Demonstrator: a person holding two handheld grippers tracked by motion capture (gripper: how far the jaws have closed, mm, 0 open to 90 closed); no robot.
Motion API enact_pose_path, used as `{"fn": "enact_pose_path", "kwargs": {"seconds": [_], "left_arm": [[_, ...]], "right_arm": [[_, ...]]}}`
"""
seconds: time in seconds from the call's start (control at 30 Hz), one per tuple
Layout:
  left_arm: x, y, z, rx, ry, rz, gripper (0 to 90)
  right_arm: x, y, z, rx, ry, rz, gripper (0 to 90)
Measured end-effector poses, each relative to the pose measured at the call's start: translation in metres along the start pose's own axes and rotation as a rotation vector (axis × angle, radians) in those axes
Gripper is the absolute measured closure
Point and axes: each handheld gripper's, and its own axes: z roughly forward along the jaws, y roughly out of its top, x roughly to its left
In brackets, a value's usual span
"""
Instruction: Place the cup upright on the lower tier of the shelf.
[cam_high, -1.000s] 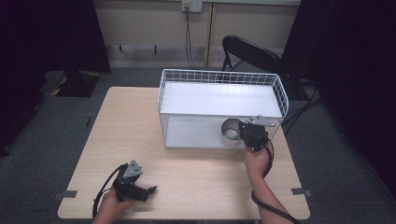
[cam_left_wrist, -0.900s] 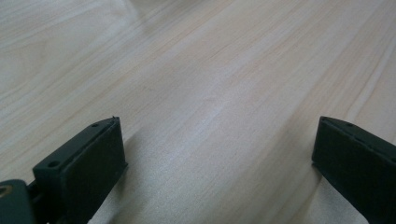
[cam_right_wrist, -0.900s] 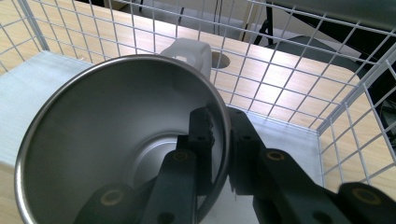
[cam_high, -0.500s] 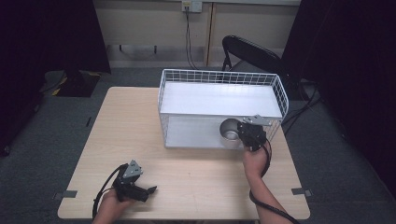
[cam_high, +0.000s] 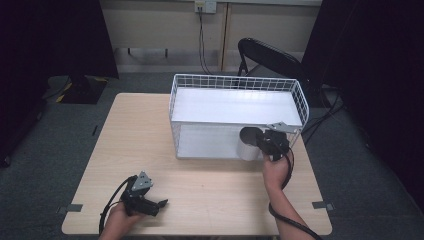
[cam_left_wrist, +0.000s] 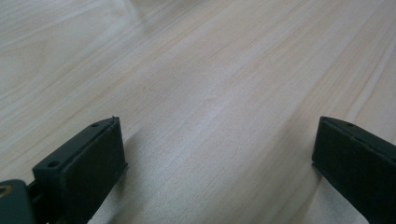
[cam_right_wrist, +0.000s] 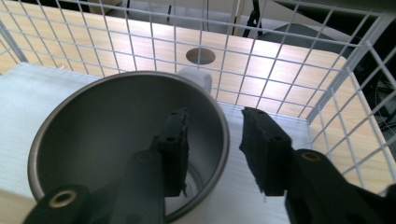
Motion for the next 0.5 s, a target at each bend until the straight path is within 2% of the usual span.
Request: {"fn": "enact_pose_path", "kwargs": {"seconds": [0.17,0.23,0.3,0.5], "left_arm": [[0.0,0.0,0.0,-0.001,0.001,0.0,1.8],[0.0,0.0,0.0,-0.001,0.001,0.0,1.8],[0.0,0.0,0.0,0.001,0.0,0.0,1.8],[0.0,0.0,0.0,-0.001,0.001,0.0,1.8]], "right_arm": [[-0.002,0.002,-0.007,-0.009,0.027,0.009,47.6],[-0.003,0.002,-0.008,-0.012,0.038,0.013,46.1],[-0.005,0.001,-0.013,-0.013,0.068,0.028,42.1],[-0.008,0.001,-0.026,-0.013,0.106,-0.001,33.8]]}}
